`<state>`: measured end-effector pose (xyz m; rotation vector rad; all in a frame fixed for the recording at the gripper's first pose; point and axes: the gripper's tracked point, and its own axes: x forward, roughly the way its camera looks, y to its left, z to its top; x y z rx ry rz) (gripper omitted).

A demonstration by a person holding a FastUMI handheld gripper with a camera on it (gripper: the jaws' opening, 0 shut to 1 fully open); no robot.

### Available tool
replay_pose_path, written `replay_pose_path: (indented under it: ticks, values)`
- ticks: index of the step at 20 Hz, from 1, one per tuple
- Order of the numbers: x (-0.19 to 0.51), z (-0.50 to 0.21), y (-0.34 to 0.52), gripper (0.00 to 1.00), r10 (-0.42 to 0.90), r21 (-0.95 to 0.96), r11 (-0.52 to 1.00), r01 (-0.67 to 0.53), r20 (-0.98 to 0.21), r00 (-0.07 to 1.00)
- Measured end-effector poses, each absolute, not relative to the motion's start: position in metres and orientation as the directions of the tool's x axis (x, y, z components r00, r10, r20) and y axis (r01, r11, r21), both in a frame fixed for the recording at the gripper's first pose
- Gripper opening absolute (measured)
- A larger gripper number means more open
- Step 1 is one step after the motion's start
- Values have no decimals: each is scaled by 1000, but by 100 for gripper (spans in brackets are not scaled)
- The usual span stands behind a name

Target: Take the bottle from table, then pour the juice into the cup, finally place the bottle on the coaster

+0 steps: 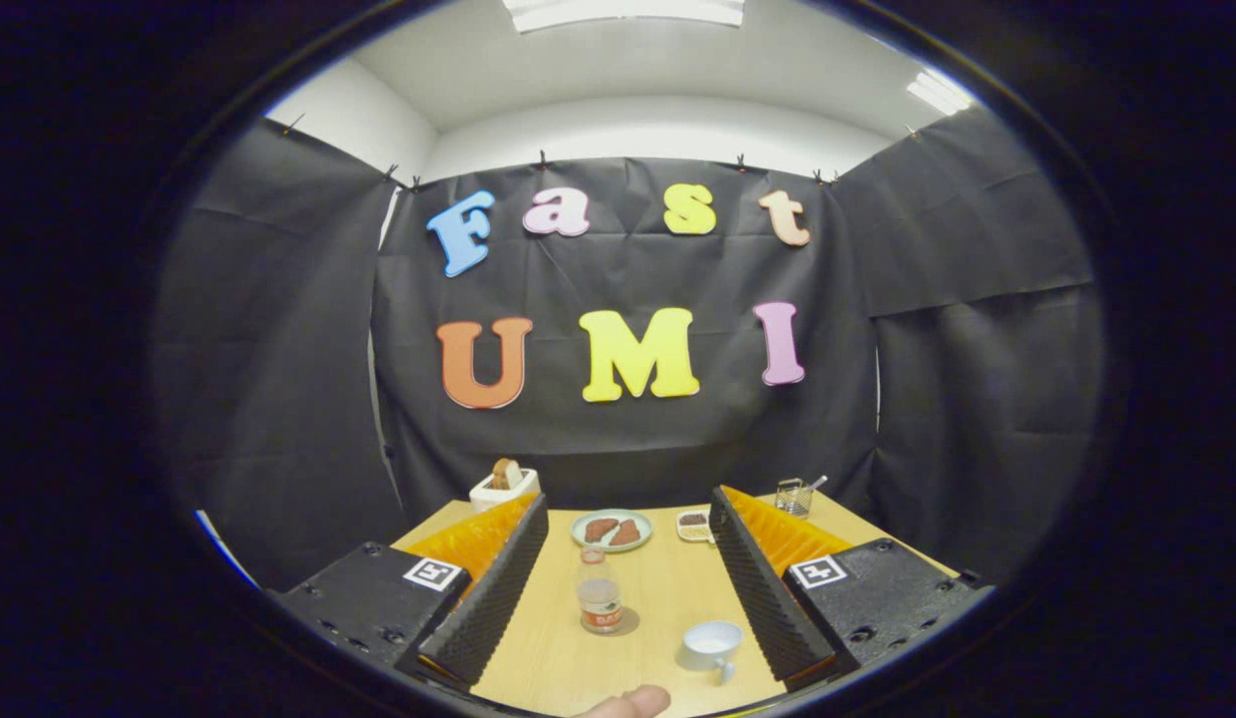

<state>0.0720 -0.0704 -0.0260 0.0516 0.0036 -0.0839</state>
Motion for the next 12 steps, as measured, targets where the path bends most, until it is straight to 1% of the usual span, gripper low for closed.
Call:
replay_pose_path:
  ticks: [2, 7, 12]
  values:
    - [64, -16, -78, 100, -98, 54, 994, 98, 5, 995]
    - [57, -1, -77, 100, -91, 43, 995, 90, 10, 996]
    - [52, -6, -75, 100, -79, 76, 994, 79, -5, 997]
